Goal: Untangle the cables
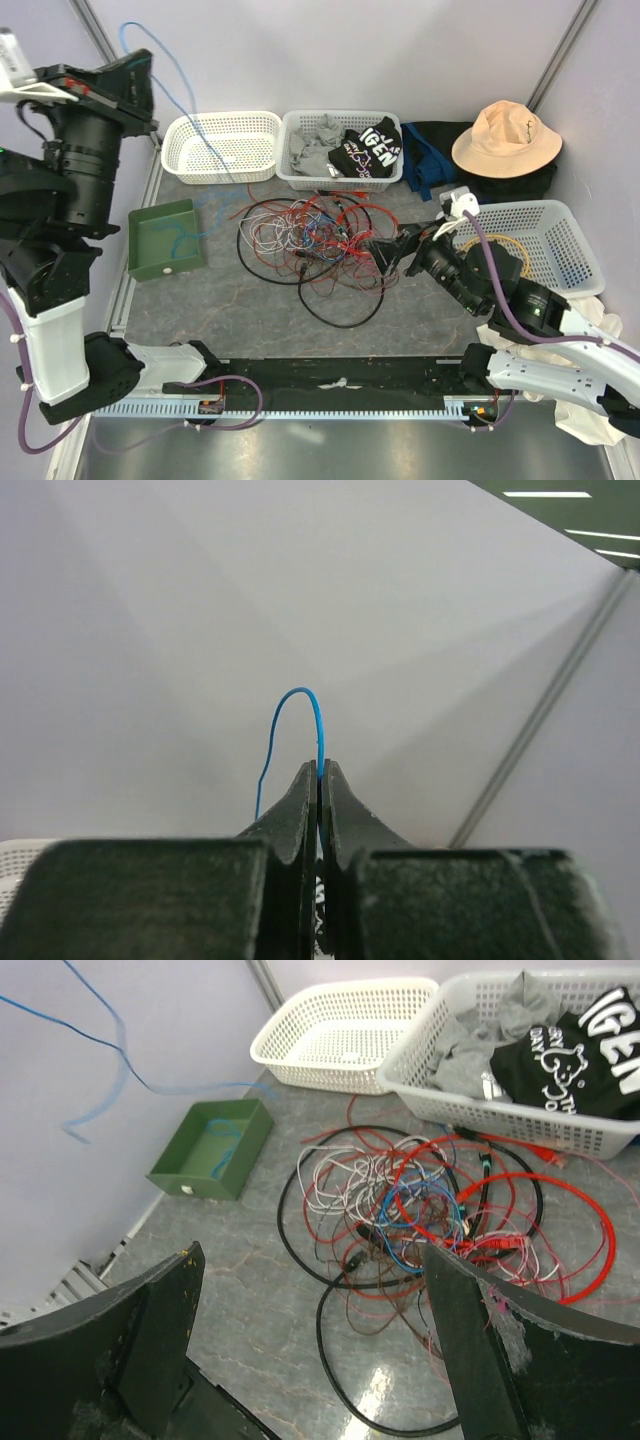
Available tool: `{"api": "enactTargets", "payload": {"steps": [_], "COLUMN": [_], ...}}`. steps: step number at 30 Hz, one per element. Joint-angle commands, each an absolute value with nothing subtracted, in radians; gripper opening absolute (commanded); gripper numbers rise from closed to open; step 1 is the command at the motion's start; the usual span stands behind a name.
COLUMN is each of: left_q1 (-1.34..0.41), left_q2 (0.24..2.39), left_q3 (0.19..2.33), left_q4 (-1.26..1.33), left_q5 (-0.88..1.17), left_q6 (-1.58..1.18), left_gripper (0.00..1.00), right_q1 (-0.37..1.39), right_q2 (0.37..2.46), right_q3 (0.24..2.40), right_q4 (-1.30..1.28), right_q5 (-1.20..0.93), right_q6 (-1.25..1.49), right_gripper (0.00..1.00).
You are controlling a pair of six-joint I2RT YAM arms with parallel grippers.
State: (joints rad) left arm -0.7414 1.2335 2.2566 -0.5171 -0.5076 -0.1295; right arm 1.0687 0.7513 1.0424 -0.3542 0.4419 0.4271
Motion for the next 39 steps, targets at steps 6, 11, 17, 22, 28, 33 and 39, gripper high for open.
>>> {"api": "enactTargets", "payload": {"steps": [6, 11, 17, 22, 28, 33, 39], "left_q1": [-0.742, -0.732, -0.628, -0.427, -0.270, -0.215, -0.215], "left_q2": [1.235, 1.227, 1.330, 1.367, 1.351, 1.365, 1.413], "left_q3": [2.122, 1.951, 2.080, 2.059, 1.953, 2.031, 2.236], "left_q4": [-0.395, -0.181, -0.407, -0.659, -0.686, -0.683, -0.678], "left_q5": [-0.990, -1.098, -1.071, -0.847, -0.781, -0.741, -0.747], "left_q6": [0.286, 0.454, 0.323, -0.054, -0.185, -0.229, -0.187], "left_gripper": [0.02, 0.02, 0.02, 0.02, 0.02, 0.02, 0.02], "right_q1": [1.066, 1.066, 1.066, 1.066, 1.066, 1.066, 1.065], "right_q2": [0.741, 0.724, 0.701, 0.680, 0.660, 0.666, 0.680], "right_q3": [0.862, 0.804, 0.759, 0.726, 0.690, 0.661, 0.647], "right_q4": [-0.175, -0.153, -0.134, -0.127, -0.130, -0.130, -0.114], "right_q5": [0.376, 0.370, 0.361, 0.359, 0.360, 0.353, 0.341], "right_q6": [0.485, 0.494, 0.508, 0.515, 0.517, 0.517, 0.502], "right_gripper": [0.98, 0.98, 0.98, 0.98, 0.98, 0.98, 0.98]}}
